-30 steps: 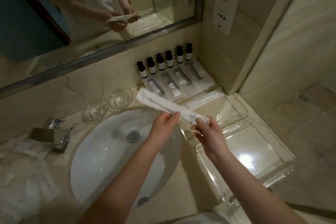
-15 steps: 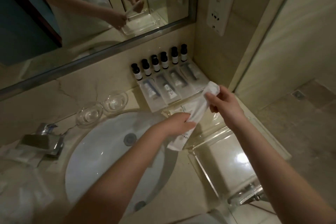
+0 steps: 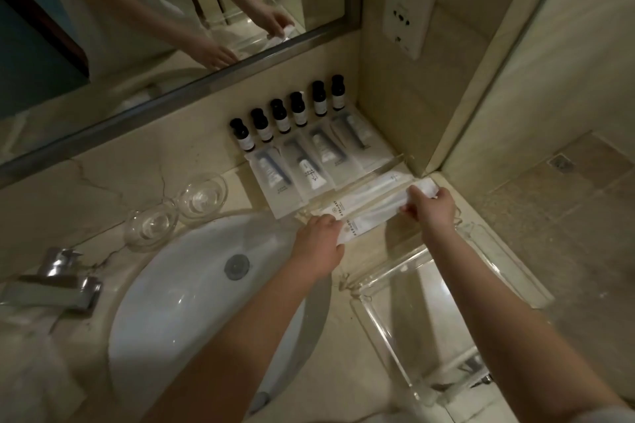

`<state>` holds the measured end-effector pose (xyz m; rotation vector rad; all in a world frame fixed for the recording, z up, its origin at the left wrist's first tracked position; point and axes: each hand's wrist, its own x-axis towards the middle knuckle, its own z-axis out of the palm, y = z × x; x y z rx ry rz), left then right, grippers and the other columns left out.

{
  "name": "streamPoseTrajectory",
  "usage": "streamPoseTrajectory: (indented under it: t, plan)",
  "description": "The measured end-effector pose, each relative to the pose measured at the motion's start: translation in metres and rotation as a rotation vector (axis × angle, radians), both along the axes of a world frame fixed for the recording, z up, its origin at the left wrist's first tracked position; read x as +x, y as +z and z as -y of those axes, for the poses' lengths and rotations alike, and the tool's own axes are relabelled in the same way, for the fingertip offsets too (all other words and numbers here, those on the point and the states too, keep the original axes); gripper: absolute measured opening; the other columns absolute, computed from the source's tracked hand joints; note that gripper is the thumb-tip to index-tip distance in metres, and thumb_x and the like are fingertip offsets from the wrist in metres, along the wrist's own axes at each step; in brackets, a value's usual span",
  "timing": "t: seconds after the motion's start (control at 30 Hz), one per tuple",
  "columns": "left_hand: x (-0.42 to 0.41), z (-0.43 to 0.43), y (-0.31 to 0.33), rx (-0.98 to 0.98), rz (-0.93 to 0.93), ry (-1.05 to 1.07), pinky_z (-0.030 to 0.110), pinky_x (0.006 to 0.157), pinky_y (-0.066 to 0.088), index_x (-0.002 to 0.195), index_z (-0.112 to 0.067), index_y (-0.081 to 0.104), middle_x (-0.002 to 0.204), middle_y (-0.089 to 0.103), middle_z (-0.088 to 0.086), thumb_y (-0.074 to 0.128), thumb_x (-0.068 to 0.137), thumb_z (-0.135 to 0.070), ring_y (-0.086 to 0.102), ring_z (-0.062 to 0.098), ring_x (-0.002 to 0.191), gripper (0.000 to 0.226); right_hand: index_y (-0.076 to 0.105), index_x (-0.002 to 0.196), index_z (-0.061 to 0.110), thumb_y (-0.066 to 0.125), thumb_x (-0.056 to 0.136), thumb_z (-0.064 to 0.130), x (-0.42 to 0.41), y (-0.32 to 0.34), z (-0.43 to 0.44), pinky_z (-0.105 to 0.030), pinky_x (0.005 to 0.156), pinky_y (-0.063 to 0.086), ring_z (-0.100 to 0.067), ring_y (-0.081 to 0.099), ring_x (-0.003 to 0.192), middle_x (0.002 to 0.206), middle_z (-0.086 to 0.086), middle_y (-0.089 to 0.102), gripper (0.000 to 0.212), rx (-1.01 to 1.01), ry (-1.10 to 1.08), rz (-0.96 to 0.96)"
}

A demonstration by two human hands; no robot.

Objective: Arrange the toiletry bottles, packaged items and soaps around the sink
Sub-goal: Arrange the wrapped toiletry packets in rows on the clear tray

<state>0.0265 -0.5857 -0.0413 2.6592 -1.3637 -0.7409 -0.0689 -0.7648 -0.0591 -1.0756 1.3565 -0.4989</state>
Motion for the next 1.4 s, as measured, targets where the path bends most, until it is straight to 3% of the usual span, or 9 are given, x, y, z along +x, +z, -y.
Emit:
streamPoseTrajectory:
  t: [0.1,0.23,0.43,0.5,0.6,0.8,1.0,1.23,1.4]
  plan:
    - [-0.002,-0.003,-0.006,0.075,0.030,-0.099,0.042,0.109,0.030,0.139,-0.014,0.037,0.150,0.032,0.006,0.045,0.092,-0.031,0.027,0.027,0.137,0.050,0.045,0.123,0.010,0.063,0.082,0.022,0.006,-0.008,-0.006,-0.042,0.084,0.055,-0.026,0.068,0.067,0.068,-0.006,0.068,0.047,0.002,0.003,-0.057]
    - [-0.003,-0.005,-0.010,0.113,0.081,-0.122,0.044,0.110,0.023,0.143,-0.016,0.029,0.153,0.022,0.005,0.044,0.093,-0.034,0.017,0.027,0.141,0.055,0.038,0.132,0.007,0.066,0.081,0.019,0.008,-0.004,-0.008,-0.037,0.082,0.046,-0.036,0.059,0.104,0.115,-0.018,0.062,0.060,-0.220,0.275,-0.407]
    - [-0.008,-0.006,-0.010,0.077,0.137,-0.148,0.044,0.111,0.019,0.143,-0.019,0.028,0.155,0.017,0.003,0.042,0.094,-0.033,0.011,0.025,0.143,0.053,0.044,0.135,0.019,0.059,0.086,0.022,-0.004,0.001,-0.013,-0.035,0.068,0.044,-0.035,0.057,0.102,0.118,-0.014,0.052,0.051,-0.801,0.774,-0.623]
    - [-0.010,-0.007,-0.011,0.103,0.148,-0.154,0.047,0.112,0.016,0.145,-0.020,0.024,0.156,0.015,0.002,0.040,0.094,-0.035,0.009,0.025,0.144,0.055,0.054,0.129,0.017,0.058,0.085,0.021,-0.003,-0.001,-0.014,-0.033,0.068,0.041,-0.033,0.052,0.105,0.112,-0.014,0.053,0.044,-0.867,0.949,-0.677]
    - [-0.010,-0.007,-0.012,0.129,0.150,-0.136,0.050,0.113,0.013,0.146,-0.020,0.021,0.157,0.013,0.001,0.037,0.096,-0.038,0.007,0.026,0.145,0.056,0.060,0.120,0.015,0.052,0.086,0.017,0.001,-0.005,-0.018,-0.031,0.065,0.037,-0.031,0.050,0.104,0.107,-0.012,0.054,0.035,-0.888,1.009,-0.737]
    - [-0.010,-0.015,-0.004,0.075,0.136,-0.084,0.048,0.114,0.012,0.146,-0.020,0.023,0.158,0.011,0.003,0.037,0.096,-0.037,0.004,0.026,0.146,0.055,0.051,0.129,0.013,0.051,0.085,0.013,-0.005,0.004,-0.029,-0.037,0.072,0.045,-0.033,0.050,0.105,0.114,-0.013,0.054,0.044,-0.915,0.976,-0.763]
    - [-0.002,-0.058,0.020,-0.126,0.170,0.126,0.042,0.110,0.020,0.138,-0.022,0.038,0.151,0.026,0.004,0.043,0.092,-0.034,0.015,0.025,0.142,0.047,0.053,0.129,0.011,0.063,0.083,0.024,-0.006,0.035,-0.079,-0.042,0.085,0.047,-0.036,0.052,0.110,0.120,-0.015,0.057,0.048,-1.007,1.011,-0.512]
    - [-0.010,-0.178,0.038,-0.241,0.177,0.461,0.038,0.108,0.025,0.134,-0.019,0.046,0.146,0.038,0.003,0.041,0.088,-0.039,0.027,0.023,0.138,0.050,0.055,0.126,0.011,0.066,0.079,0.025,0.009,0.056,-0.180,-0.043,0.090,0.047,-0.037,0.053,0.110,0.122,-0.014,0.058,0.050,-1.065,1.242,-0.306]
    - [-0.020,-0.286,0.026,-0.149,0.184,0.660,0.039,0.112,0.023,0.136,-0.017,0.045,0.149,0.036,0.004,0.049,0.092,-0.034,0.025,0.024,0.140,0.048,0.047,0.134,0.015,0.059,0.087,0.030,0.022,0.056,-0.264,-0.041,0.097,0.043,-0.031,0.046,0.122,0.135,-0.009,0.050,0.051,-1.057,1.466,-0.294]
